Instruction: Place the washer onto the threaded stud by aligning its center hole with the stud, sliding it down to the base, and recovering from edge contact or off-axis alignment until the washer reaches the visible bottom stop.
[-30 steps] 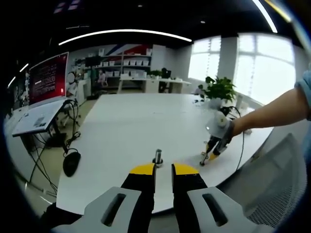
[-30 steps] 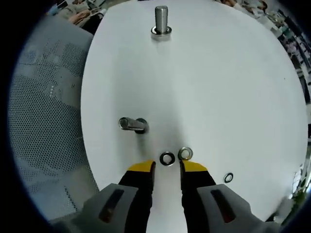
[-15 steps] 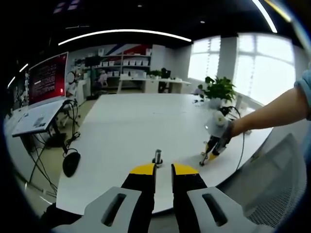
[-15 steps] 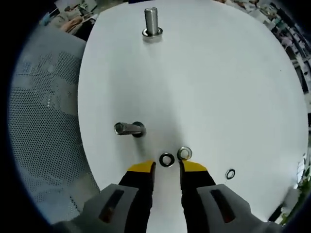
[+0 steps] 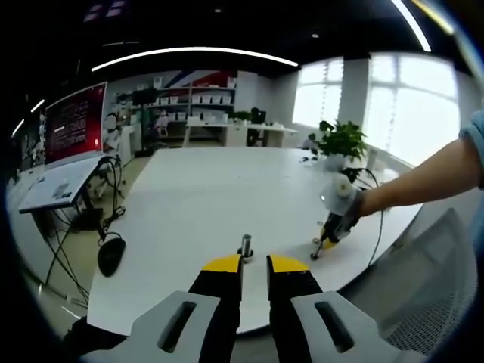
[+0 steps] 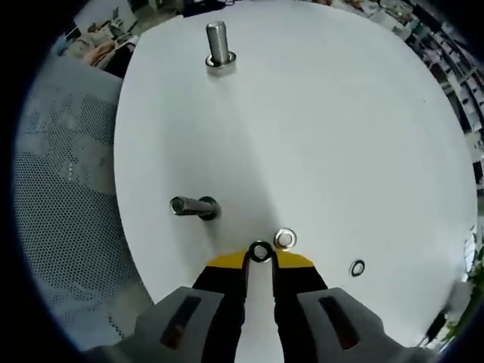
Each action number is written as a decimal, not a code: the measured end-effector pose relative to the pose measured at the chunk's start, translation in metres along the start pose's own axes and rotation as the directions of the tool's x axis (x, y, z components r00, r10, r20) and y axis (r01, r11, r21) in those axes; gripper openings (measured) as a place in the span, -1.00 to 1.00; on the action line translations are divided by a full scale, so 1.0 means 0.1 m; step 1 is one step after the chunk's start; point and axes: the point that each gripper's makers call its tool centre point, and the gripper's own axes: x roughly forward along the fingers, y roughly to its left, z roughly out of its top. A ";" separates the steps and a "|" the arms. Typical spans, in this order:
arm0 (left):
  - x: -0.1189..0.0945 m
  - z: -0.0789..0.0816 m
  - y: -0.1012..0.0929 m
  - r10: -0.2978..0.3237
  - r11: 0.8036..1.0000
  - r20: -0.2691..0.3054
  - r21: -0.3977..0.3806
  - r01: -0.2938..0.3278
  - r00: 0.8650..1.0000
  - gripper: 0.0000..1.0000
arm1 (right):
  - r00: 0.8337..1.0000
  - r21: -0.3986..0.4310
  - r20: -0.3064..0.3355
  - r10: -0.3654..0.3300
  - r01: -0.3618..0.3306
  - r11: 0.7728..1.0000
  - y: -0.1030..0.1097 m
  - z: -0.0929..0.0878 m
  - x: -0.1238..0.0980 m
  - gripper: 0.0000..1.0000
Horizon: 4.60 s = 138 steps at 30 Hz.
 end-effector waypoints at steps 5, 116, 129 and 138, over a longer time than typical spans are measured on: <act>0.00 0.00 0.00 -0.001 1.000 0.002 -0.001 0.001 1.000 -0.80 | 1.000 -0.005 -0.002 0.001 -0.001 1.000 -0.01 -0.02 -0.01 -0.72; 0.00 -0.01 0.03 0.004 1.000 0.001 -0.027 -0.004 1.000 -0.83 | 0.996 -0.074 -0.003 0.089 -0.089 0.993 0.42 0.24 -0.14 -0.35; 0.00 -0.01 0.02 -0.003 1.000 0.000 -0.029 0.003 1.000 -0.82 | 0.980 0.072 0.187 0.063 -0.078 0.994 0.14 0.06 -0.41 -0.32; -0.01 0.00 0.02 0.000 1.000 0.002 -0.030 0.000 1.000 -0.82 | 0.970 0.135 0.242 -0.018 -0.016 0.991 -0.06 -0.11 -0.48 -0.37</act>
